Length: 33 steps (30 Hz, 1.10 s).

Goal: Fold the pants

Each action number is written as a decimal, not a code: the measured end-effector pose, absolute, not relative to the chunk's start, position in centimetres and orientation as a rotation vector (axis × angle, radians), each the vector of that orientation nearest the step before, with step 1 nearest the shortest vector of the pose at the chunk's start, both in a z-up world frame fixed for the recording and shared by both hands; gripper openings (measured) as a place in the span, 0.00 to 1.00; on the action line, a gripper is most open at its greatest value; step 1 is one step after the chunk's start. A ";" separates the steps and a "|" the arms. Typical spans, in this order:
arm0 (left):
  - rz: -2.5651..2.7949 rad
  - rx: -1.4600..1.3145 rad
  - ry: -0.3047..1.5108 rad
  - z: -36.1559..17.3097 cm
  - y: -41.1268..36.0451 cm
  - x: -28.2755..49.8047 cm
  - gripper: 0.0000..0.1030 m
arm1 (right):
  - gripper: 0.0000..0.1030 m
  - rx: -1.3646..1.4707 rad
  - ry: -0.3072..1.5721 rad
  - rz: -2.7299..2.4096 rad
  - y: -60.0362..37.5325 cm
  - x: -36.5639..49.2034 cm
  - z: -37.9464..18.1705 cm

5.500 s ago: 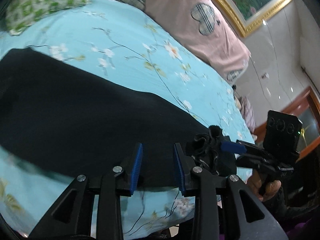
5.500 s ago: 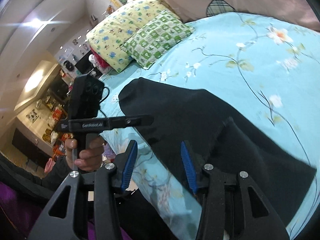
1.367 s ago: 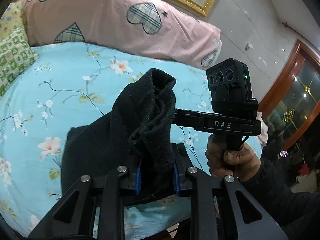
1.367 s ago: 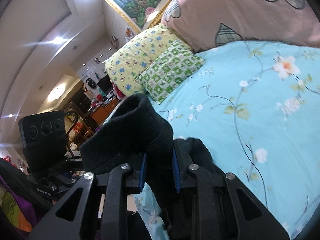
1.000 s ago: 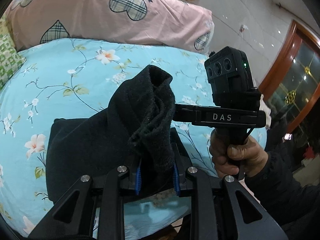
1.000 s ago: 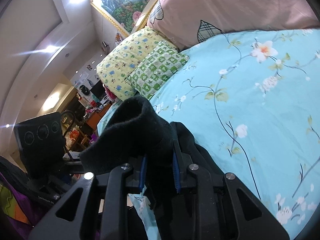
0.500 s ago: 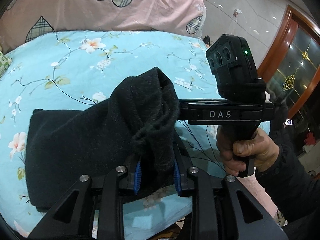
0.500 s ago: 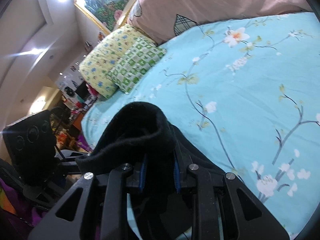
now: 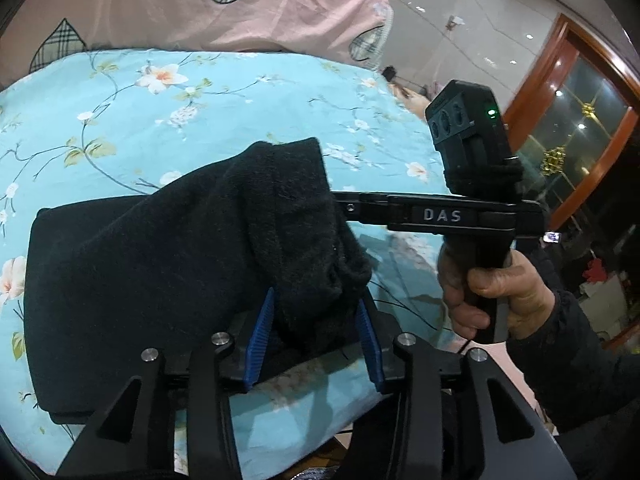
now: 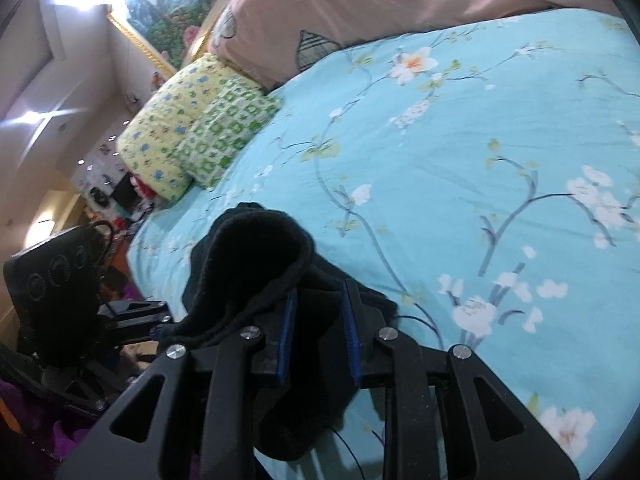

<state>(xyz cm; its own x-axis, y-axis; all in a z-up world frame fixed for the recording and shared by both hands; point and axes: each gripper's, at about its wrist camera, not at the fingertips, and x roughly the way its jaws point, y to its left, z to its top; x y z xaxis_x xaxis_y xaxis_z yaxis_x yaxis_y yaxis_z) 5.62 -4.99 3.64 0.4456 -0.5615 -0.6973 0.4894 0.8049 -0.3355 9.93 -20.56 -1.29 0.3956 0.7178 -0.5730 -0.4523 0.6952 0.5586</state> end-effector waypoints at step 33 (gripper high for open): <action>-0.442 -0.294 0.735 8.0 9.2 3.2 0.67 | 0.84 0.348 0.831 0.519 -18.4 5.7 4.8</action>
<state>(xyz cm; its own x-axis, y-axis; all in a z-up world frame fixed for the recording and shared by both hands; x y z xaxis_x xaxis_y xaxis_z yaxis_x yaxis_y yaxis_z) 3.18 9.19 8.04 0.6564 -0.4852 -0.5777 0.2832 0.8682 -0.4074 5.66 -18.35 4.83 0.5622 0.5620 -0.6067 -0.2984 0.8220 0.4850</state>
